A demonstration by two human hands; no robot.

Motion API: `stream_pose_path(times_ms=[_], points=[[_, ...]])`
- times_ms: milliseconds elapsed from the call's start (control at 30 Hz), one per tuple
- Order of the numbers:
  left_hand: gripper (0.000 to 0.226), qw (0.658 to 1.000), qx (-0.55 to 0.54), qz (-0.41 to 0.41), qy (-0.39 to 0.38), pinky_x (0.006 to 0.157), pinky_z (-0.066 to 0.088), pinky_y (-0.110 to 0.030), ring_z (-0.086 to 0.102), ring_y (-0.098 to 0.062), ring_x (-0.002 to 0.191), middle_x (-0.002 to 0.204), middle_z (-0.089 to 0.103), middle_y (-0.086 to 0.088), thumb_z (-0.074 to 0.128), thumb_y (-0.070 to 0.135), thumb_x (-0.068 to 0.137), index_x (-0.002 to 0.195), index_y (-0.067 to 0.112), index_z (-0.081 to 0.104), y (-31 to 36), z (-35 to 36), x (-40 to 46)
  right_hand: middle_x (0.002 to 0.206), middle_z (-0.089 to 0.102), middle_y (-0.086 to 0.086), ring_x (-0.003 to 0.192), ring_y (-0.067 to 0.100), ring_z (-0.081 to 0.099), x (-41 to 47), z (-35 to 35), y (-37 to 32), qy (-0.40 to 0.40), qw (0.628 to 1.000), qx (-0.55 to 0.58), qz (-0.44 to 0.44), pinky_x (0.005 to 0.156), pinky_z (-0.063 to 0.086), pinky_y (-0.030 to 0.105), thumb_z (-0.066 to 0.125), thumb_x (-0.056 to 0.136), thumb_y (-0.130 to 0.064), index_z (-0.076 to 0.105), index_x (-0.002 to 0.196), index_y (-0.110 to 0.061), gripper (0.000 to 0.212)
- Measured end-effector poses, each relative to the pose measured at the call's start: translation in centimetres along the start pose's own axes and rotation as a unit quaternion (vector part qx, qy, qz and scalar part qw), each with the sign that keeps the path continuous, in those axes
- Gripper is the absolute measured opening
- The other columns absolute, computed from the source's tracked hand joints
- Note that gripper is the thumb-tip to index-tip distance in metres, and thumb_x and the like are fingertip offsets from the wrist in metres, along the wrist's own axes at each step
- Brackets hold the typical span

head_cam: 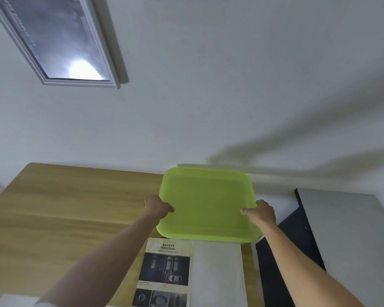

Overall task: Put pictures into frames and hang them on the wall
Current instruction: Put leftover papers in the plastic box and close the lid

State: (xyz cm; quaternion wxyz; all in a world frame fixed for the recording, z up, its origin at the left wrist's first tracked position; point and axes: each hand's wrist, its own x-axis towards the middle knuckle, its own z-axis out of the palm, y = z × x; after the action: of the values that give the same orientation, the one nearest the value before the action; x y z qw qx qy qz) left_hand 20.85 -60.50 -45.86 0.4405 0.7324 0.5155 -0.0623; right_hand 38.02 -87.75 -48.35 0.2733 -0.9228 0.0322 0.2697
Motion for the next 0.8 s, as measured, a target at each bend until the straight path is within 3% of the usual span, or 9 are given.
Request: stream_pose_path(times_ms=[167, 300, 433, 600, 800], points=[[0.066, 1.000, -0.004, -0.013, 0.015, 0.083, 0.051, -0.043, 0.053, -0.038, 0.113, 0.130, 0.052, -0.021, 0.087, 0.012, 0.068, 0.122, -0.005, 0.053, -0.3, 0.4, 0.6, 0.140, 0.044, 0.016, 0.125, 0.035, 0.049, 0.7, -0.4, 0.1, -0.032, 0.999, 0.001, 0.015, 0.091, 0.047, 0.038, 0.079, 0.076, -0.036, 0.042, 0.141, -0.011, 0.079], [0.059, 0.998, 0.059, 0.000, 0.020, 0.095, 0.049, -0.045, 0.048, -0.036, 0.118, 0.131, 0.048, -0.022, 0.087, 0.021, 0.068, 0.113, -0.003, 0.058, 0.1, 0.8, 0.9, 0.141, 0.044, 0.013, 0.125, 0.034, 0.050, 2.4, -1.2, -1.2, -0.062, 0.997, -0.037, 0.004, 0.098, 0.050, 0.041, 0.076, 0.056, -0.063, 0.044, 0.141, -0.016, 0.103], [0.081, 0.991, 0.135, 0.017, -0.020, 0.101, 0.040, -0.035, 0.031, -0.036, 0.130, 0.138, 0.027, -0.019, 0.090, 0.040, 0.061, 0.118, -0.002, 0.050, 0.6, 1.4, 0.3, 0.146, 0.031, 0.019, 0.133, 0.036, 0.040, 4.6, -1.7, -3.9, -0.043, 0.997, -0.069, -0.009, 0.099, 0.046, 0.042, 0.077, 0.073, -0.060, 0.036, 0.145, -0.008, 0.098], [0.069, 0.984, 0.178, 0.022, -0.011, 0.104, 0.040, -0.040, 0.028, -0.034, 0.128, 0.139, 0.022, -0.016, 0.092, 0.041, 0.057, 0.093, 0.004, 0.045, 1.0, 2.2, 0.3, 0.147, 0.034, 0.022, 0.136, 0.036, 0.036, 7.7, -2.1, -6.1, -0.032, 0.996, -0.081, -0.030, 0.100, 0.044, 0.040, 0.078, 0.071, -0.063, 0.036, 0.146, -0.008, 0.102], [0.081, 0.982, 0.189, 0.014, 0.010, 0.102, 0.041, -0.044, 0.027, -0.035, 0.131, 0.141, 0.023, -0.015, 0.092, 0.039, 0.059, 0.115, -0.002, 0.050, 1.0, 2.5, 0.7, 0.144, 0.049, 0.015, 0.138, 0.035, 0.038, 9.8, -2.1, -6.6, -0.048, 0.997, -0.044, -0.045, 0.109, 0.041, 0.043, 0.090, 0.066, -0.045, 0.046, 0.142, -0.006, 0.096]])
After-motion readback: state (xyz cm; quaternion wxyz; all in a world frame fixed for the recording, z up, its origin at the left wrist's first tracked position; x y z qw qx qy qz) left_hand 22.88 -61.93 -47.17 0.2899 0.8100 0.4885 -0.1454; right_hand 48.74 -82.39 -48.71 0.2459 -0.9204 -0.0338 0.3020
